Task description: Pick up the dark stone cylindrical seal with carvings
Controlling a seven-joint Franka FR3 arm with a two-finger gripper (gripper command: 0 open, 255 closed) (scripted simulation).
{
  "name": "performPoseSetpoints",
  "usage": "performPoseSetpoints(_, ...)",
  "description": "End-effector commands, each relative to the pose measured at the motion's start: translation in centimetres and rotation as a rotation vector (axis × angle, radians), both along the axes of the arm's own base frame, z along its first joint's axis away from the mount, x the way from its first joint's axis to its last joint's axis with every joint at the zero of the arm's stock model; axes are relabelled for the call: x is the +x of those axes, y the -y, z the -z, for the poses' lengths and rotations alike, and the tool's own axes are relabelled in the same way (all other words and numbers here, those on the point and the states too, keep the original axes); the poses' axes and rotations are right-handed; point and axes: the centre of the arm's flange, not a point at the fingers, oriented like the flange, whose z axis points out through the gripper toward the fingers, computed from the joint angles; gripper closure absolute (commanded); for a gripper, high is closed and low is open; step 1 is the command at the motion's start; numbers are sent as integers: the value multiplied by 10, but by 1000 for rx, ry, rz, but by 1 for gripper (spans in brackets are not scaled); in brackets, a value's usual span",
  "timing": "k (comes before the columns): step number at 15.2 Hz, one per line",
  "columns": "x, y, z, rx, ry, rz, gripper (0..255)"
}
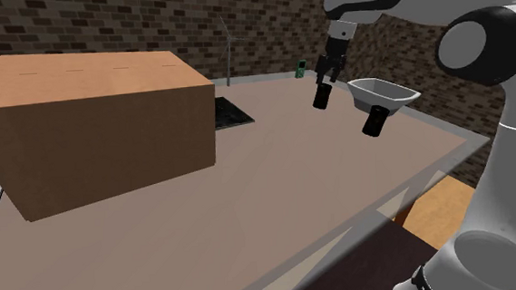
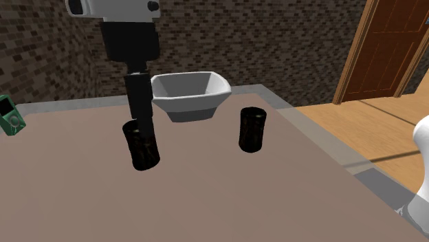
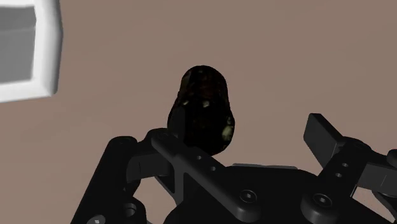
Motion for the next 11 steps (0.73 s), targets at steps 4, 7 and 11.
performPoseSetpoints(4, 25, 30, 19, -10, -8, -3, 0)
performPoseSetpoints(7, 25, 30, 34, -10, -8, -3, 0)
performPoseSetpoints(11, 25, 30, 48, -10, -8, -3, 0)
